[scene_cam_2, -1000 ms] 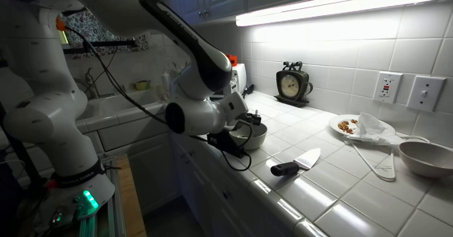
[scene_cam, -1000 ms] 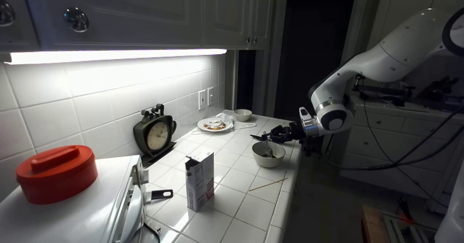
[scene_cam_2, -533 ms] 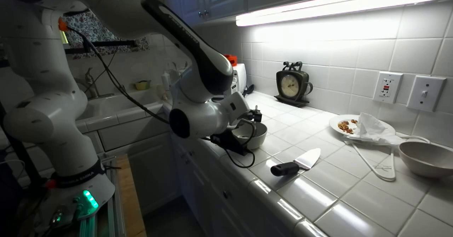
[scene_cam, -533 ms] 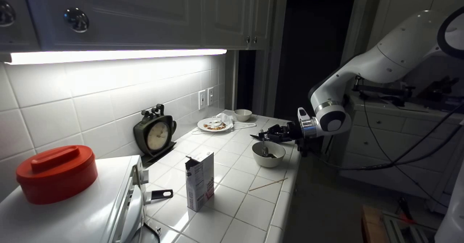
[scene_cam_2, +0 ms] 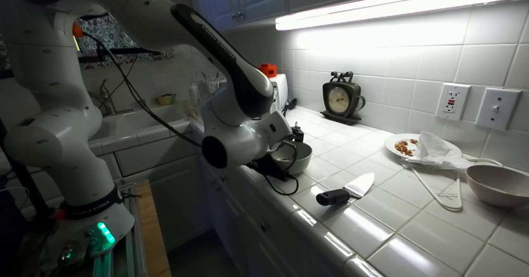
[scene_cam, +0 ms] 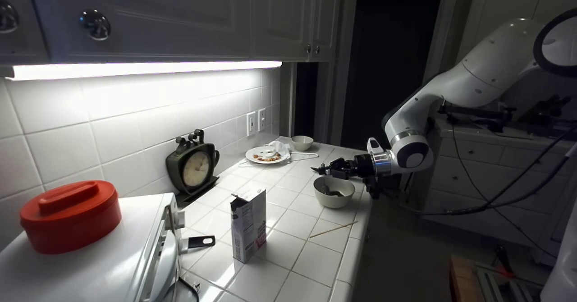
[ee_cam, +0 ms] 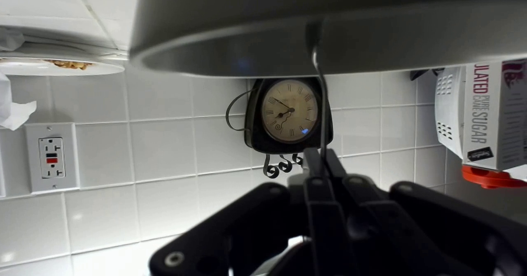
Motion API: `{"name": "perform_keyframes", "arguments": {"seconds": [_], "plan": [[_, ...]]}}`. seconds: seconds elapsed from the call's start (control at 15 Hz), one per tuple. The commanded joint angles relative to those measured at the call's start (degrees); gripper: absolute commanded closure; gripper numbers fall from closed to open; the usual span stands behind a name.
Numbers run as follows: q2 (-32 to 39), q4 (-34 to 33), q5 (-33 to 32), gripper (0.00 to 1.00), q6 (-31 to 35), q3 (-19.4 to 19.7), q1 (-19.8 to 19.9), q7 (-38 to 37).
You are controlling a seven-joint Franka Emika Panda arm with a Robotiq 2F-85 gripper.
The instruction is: Use the spoon to stir up the contents in the bowl
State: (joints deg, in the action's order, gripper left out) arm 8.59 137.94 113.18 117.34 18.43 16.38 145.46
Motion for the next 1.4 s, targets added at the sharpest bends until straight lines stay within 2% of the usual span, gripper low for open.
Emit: {"name": "perform_keyframes", "arguments": {"seconds": [0.0,0.27,0.47,0.87,1.33], "plan": [[-2.1,1.6,-3.6,0.99,-0.5,0.4,0.2,-3.2],[-3.9,2.7,-11.7,0.99,1.4,0.7,0.2,-9.6],[-5.3,3.0,-15.0,0.99,2.4,1.3,0.6,-11.2],[-5.8,1.6,-13.3,0.99,6.0,1.5,1.3,-9.2],[-2.9,0.4,-7.1,0.99,4.2,1.5,1.9,-2.8]]}}
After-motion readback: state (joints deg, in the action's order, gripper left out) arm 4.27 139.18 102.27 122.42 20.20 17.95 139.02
